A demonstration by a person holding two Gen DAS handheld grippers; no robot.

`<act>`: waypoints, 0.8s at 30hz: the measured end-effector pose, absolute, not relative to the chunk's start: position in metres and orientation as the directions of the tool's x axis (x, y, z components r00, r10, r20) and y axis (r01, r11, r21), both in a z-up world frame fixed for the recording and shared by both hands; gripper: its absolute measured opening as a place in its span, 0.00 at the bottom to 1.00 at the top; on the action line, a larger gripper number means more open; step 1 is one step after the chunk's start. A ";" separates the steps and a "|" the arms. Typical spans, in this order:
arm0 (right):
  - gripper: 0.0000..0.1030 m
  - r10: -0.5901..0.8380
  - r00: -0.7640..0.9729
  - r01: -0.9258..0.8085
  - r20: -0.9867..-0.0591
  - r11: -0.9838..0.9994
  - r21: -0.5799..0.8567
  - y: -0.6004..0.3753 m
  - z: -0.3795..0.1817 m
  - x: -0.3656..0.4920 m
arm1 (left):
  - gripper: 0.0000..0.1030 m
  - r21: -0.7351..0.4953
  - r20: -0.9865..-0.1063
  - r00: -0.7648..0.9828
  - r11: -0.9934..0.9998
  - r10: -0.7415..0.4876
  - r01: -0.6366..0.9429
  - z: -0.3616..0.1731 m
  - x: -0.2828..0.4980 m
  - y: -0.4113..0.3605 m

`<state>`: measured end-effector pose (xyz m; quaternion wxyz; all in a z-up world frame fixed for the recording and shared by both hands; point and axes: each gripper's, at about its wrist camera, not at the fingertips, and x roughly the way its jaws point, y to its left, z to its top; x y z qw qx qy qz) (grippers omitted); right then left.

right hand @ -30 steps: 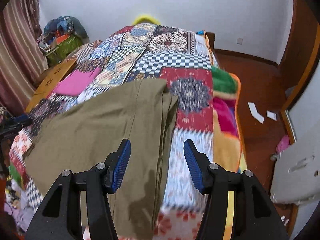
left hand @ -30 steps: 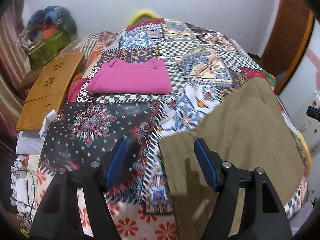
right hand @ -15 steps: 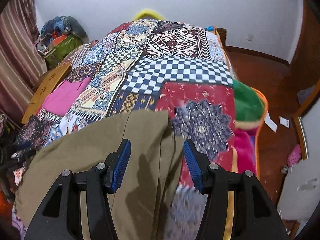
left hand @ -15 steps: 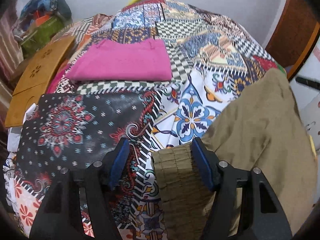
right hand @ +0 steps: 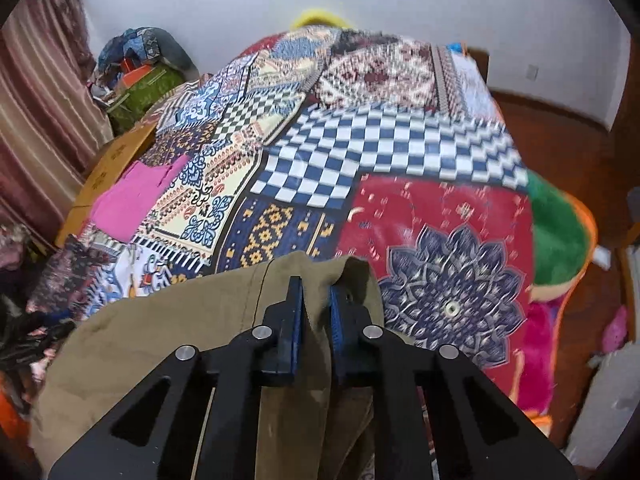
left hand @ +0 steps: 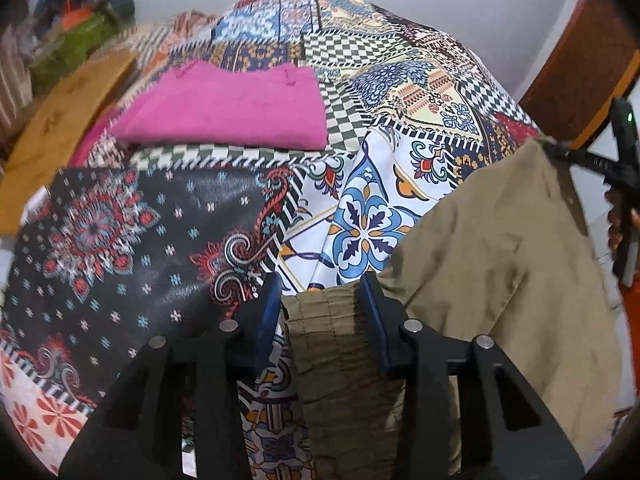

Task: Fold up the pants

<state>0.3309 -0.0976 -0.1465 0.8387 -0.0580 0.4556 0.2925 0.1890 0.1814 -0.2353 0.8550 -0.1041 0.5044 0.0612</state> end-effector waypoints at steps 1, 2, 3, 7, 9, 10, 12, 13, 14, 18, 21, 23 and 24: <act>0.10 0.419 0.430 -0.551 -0.800 0.824 0.135 -0.095 -0.146 0.330 | 0.39 -0.095 -0.876 0.483 0.975 0.015 -0.202 -0.235 0.189 0.179; 0.10 0.393 0.450 -0.557 -0.802 0.825 0.092 -0.093 -0.145 0.326 | 0.39 -0.079 -0.874 0.485 0.977 0.029 -0.200 -0.235 0.188 0.176; 0.10 0.361 0.471 -0.560 -0.805 0.827 0.043 -0.091 -0.144 0.323 | 0.39 -0.077 -0.874 0.485 0.977 0.031 -0.200 -0.235 0.188 0.177; 0.11 0.306 0.510 -0.535 -0.804 0.845 -0.017 -0.102 -0.137 0.324 | 0.39 -0.068 -0.875 0.483 0.976 0.040 -0.205 -0.237 0.187 0.178; 0.08 0.240 0.553 -0.481 -0.798 0.874 -0.071 -0.113 -0.134 0.327 | 0.38 -0.054 -0.875 0.481 0.978 0.050 -0.201 -0.237 0.188 0.176; 0.07 0.159 0.609 -0.427 -0.777 0.891 -0.153 -0.119 -0.132 0.328 | 0.39 -0.038 -0.876 0.478 0.980 0.063 -0.197 -0.238 0.188 0.175; 0.08 0.111 0.633 -0.374 -0.766 0.910 -0.177 -0.144 -0.126 0.333 | 0.39 -0.029 -0.876 0.478 0.981 0.068 -0.194 -0.238 0.188 0.173; 0.08 0.150 0.599 -0.380 -0.787 0.918 -0.114 -0.156 -0.124 0.335 | 0.39 -0.029 -0.876 0.478 0.981 0.069 -0.194 -0.238 0.188 0.173; 0.08 0.195 0.561 -0.389 -0.805 0.920 -0.048 -0.166 -0.123 0.334 | 0.39 -0.030 -0.875 0.479 0.981 0.068 -0.194 -0.238 0.188 0.174; 0.17 0.285 0.479 -0.414 -0.830 0.907 0.072 -0.179 -0.128 0.315 | 0.39 -0.033 -0.876 0.478 0.979 0.068 -0.202 -0.238 0.189 0.174; 0.22 0.354 0.425 -0.439 -0.833 0.885 0.153 -0.171 -0.141 0.304 | 0.39 -0.026 -0.876 0.476 0.978 0.077 -0.206 -0.239 0.189 0.173; 0.22 0.395 0.382 -0.446 -0.835 0.871 0.208 -0.161 -0.152 0.299 | 0.39 -0.006 -0.875 0.476 0.979 0.093 -0.203 -0.238 0.189 0.170; 0.22 0.420 0.353 -0.449 -0.836 0.860 0.242 -0.155 -0.158 0.299 | 0.39 0.005 -0.874 0.476 0.980 0.102 -0.200 -0.238 0.189 0.169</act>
